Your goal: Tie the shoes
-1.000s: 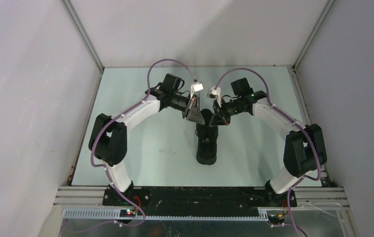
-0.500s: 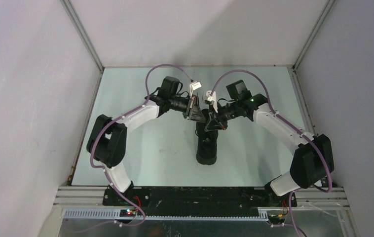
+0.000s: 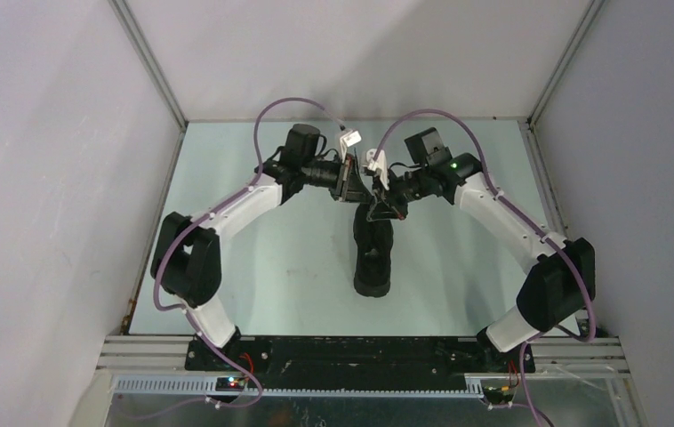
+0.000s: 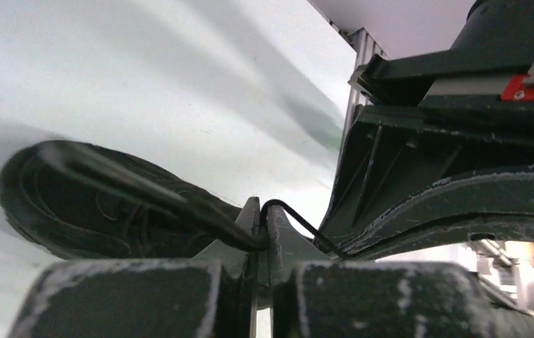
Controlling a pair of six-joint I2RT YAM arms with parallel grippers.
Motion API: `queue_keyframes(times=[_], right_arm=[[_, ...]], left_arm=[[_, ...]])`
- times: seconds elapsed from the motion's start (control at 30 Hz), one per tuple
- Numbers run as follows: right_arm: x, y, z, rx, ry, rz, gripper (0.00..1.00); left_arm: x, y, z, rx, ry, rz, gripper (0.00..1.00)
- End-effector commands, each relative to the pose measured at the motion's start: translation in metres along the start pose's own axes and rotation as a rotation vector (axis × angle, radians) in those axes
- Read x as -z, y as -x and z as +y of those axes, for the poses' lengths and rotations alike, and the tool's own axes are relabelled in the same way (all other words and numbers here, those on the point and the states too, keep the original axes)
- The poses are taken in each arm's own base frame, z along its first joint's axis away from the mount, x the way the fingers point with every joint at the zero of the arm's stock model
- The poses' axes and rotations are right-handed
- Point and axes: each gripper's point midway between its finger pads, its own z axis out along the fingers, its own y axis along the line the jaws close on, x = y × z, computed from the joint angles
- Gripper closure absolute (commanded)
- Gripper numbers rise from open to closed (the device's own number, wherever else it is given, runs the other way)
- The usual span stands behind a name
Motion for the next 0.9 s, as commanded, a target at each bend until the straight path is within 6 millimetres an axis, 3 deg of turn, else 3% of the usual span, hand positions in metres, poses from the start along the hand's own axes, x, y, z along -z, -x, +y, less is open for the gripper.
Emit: queue_keyframes(times=[0.0, 0.2, 0.3, 0.53, 0.87], right_arm=[[0.006, 0.020, 0.023, 0.017, 0.089, -0.009, 1.00], [0.021, 0.041, 0.030, -0.019, 0.137, -0.044, 1.00], [0.021, 0.040, 0.039, -0.060, 0.164, -0.047, 1.00], [-0.003, 0.034, 0.050, -0.244, 0.270, -0.072, 1.00], [-0.023, 0.031, 0.048, -0.311, 0.336, -0.071, 1.00]], left_arm=[[0.020, 0.040, 0.002, -0.214, 0.120, -0.089, 0.98], [0.031, 0.051, -0.003, -0.273, 0.171, -0.117, 1.00], [0.035, 0.056, 0.002, -0.271, 0.223, -0.147, 1.00], [0.035, 0.053, 0.015, -0.203, 0.279, -0.204, 1.00], [0.034, 0.058, 0.019, -0.106, 0.248, -0.265, 1.00]])
